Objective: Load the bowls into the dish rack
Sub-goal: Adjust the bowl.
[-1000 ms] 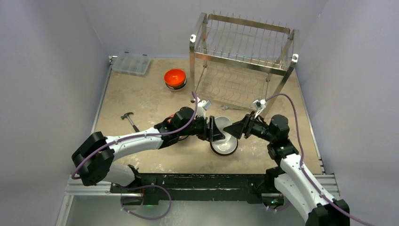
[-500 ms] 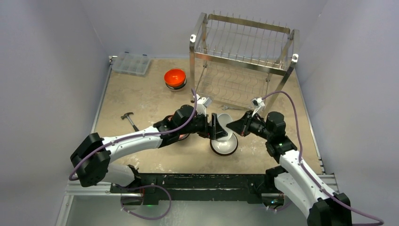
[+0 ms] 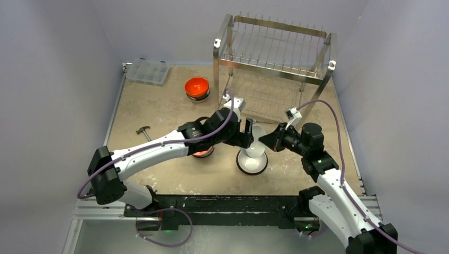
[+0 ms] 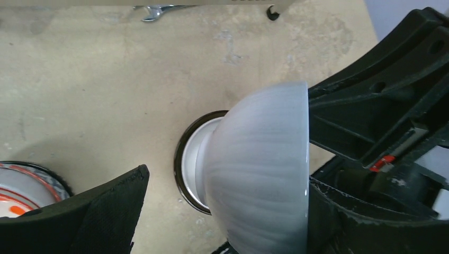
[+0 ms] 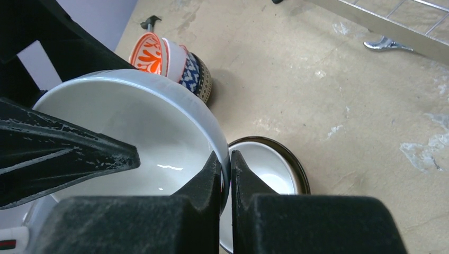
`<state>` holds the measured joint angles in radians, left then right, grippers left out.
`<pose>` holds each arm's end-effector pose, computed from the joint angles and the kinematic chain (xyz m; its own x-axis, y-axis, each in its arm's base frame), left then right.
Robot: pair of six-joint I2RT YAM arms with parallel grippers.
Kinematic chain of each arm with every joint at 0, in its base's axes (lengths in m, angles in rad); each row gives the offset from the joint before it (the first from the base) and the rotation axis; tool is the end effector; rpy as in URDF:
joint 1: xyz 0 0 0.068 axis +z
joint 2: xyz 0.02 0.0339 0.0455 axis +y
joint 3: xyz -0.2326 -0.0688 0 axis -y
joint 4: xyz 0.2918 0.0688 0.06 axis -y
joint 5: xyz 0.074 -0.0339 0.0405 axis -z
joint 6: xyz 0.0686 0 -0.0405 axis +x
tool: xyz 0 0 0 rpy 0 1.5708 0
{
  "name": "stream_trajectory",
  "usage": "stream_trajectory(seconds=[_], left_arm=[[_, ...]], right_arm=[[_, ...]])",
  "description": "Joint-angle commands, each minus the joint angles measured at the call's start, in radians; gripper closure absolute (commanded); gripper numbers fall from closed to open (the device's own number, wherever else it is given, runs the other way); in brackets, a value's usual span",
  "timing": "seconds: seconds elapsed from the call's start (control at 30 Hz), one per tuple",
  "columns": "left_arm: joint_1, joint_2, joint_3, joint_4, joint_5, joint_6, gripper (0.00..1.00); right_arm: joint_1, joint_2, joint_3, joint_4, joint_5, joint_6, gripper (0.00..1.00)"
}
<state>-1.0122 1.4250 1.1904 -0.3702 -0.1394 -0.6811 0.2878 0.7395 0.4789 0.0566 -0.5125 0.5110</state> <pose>0.2205 -0.3348 0.2535 -0.7247 -0.0169 -0.6888 0.4156 0.7866 -0.4566 0.2556 0.1108 0.2259 -0.5156 0.2919 -0.8056 -0.5224 0.6382 0.5656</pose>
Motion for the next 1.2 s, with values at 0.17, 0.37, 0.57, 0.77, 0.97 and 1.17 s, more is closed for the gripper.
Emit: stream_trajectory(seconds=[0.17, 0.37, 0.57, 0.77, 0.97, 1.17], left_arm=[[-0.098, 0.171, 0.221, -0.273, -0.241, 0.073, 0.46], [-0.120, 0.246, 0.297, -0.381, -0.335, 0.065, 0.97], [-0.118, 0.231, 0.259, -0.335, -0.323, 0.060, 1.00], [-0.078, 0.136, 0.141, -0.207, -0.246, 0.053, 1.00], [0.014, -0.013, -0.045, 0.036, -0.011, 0.051, 1.00], [0.069, -0.141, -0.202, 0.286, 0.133, 0.029, 1.00]], right_arm=[[0.004, -0.011, 0.083, -0.008, 0.007, -0.028, 1.00], [0.004, -0.014, 0.091, -0.029, 0.023, -0.044, 0.94], [0.004, -0.021, 0.081, -0.009, 0.004, -0.029, 0.46], [0.004, -0.058, 0.018, 0.064, -0.050, 0.070, 0.08], [0.004, -0.108, -0.087, 0.229, -0.135, 0.264, 0.01], [0.009, -0.079, -0.158, 0.427, -0.222, 0.422, 0.01]])
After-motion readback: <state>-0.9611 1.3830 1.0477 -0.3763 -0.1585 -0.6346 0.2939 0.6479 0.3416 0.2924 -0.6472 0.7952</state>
